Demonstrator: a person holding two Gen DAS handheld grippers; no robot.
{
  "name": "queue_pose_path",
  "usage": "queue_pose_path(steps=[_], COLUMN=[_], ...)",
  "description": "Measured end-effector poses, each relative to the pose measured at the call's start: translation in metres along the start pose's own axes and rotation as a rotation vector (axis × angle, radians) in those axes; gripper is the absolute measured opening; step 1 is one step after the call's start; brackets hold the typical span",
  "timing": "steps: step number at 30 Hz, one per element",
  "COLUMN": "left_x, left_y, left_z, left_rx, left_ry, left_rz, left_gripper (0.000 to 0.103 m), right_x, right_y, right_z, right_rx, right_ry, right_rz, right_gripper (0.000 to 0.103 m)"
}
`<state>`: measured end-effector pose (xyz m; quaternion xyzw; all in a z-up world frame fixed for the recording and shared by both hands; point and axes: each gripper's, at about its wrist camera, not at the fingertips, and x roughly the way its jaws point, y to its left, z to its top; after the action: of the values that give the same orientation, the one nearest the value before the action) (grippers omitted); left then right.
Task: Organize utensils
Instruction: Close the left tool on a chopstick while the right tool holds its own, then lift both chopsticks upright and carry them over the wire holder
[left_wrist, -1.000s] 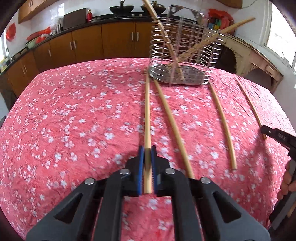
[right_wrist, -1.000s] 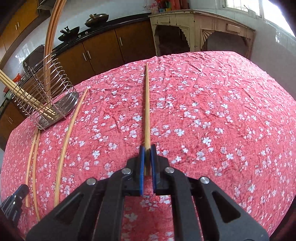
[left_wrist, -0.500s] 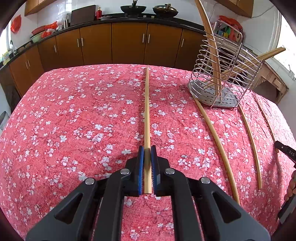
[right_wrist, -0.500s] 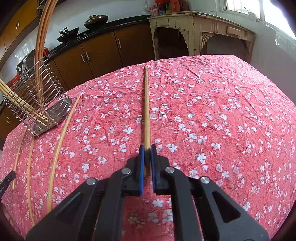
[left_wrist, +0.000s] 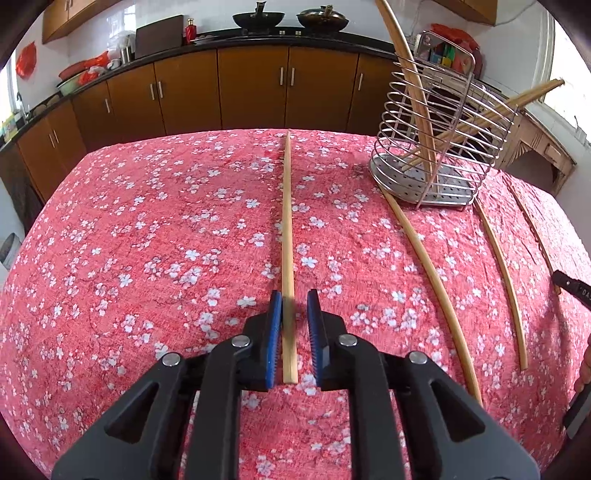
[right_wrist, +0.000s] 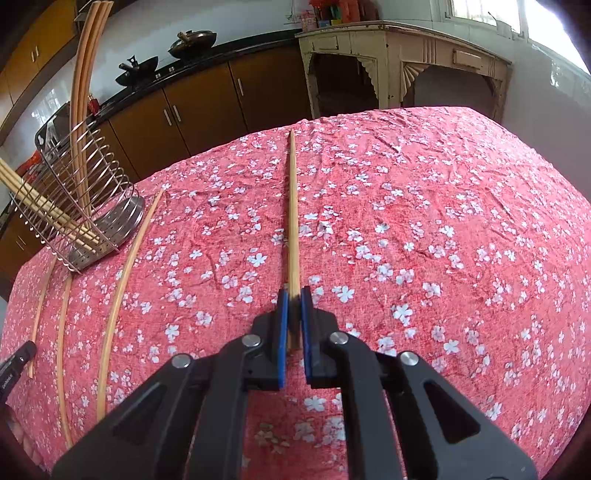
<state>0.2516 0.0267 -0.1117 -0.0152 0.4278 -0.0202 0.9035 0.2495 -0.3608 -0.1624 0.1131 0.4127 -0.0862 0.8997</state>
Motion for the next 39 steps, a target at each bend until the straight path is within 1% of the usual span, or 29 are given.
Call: queue_pose_path(steps=[1,3,5,6,11,13,16,18,25,26,27,29,33,35,39], left_x=[-0.003,-0.007,-0.014,-0.017,-0.017,-0.014,-0.014,-0.014,-0.018,-0.019,-0.019,-0.019,-0.024,-0.031,-0.061], left_y=[-0.002,-0.003,-0.004,-0.006,-0.008,-0.007,-0.004,-0.002,-0.01,-0.011,-0.011,-0.009,-0.005,0.0,0.012], left_z=[-0.003,-0.009,-0.014,-0.017,-0.025,-0.024,-0.024,-0.024,-0.028,-0.028,-0.028,-0.028,-0.031,-0.033,-0.03], left_rx=[0.012,0.027,0.037,0.048,0.079,0.069,0.049,0.042,0.071,0.072,0.07,0.054,0.065,0.06,0.048], left_ry=[-0.001,-0.003,-0.008,-0.008,0.009,0.01,0.008,0.008,0.012,0.012,0.011,0.011,0.006,-0.014,-0.114], left_rz=[-0.014,-0.023,-0.026,-0.028,-0.023,-0.015,-0.026,-0.026,0.013,0.017,0.026,0.035,0.027,0.019,0.001], left_gripper=[0.017,0.025,0.03,0.031,0.031,0.031,0.03,0.027,0.027,0.025,0.017,0.007,0.007,0.007,0.007], right_x=[-0.002,-0.004,-0.006,-0.006,-0.01,-0.011,-0.014,-0.015,-0.017,-0.017,-0.017,-0.017,-0.023,-0.034,-0.066], right_y=[0.0,0.0,-0.001,-0.001,0.003,0.004,0.003,0.003,0.004,0.004,0.004,0.004,-0.005,-0.007,-0.012], right_z=[-0.002,-0.004,-0.005,-0.005,-0.01,-0.013,-0.016,-0.017,-0.019,-0.019,-0.019,-0.019,-0.021,-0.023,-0.02], right_rx=[-0.004,-0.009,-0.006,-0.004,-0.042,-0.053,-0.045,-0.048,-0.045,-0.046,-0.046,-0.043,-0.023,-0.031,-0.04], right_ry=[0.001,0.004,0.013,0.017,0.01,0.002,0.002,0.002,0.003,0.002,0.002,0.001,-0.01,-0.046,-0.142], right_rz=[-0.001,0.001,0.002,0.001,-0.027,-0.036,-0.031,-0.032,-0.035,-0.035,-0.034,-0.03,-0.013,-0.011,-0.007], right_gripper=[0.008,0.008,0.008,0.008,0.008,0.008,0.008,0.008,0.008,0.008,0.008,0.008,0.008,0.008,0.008])
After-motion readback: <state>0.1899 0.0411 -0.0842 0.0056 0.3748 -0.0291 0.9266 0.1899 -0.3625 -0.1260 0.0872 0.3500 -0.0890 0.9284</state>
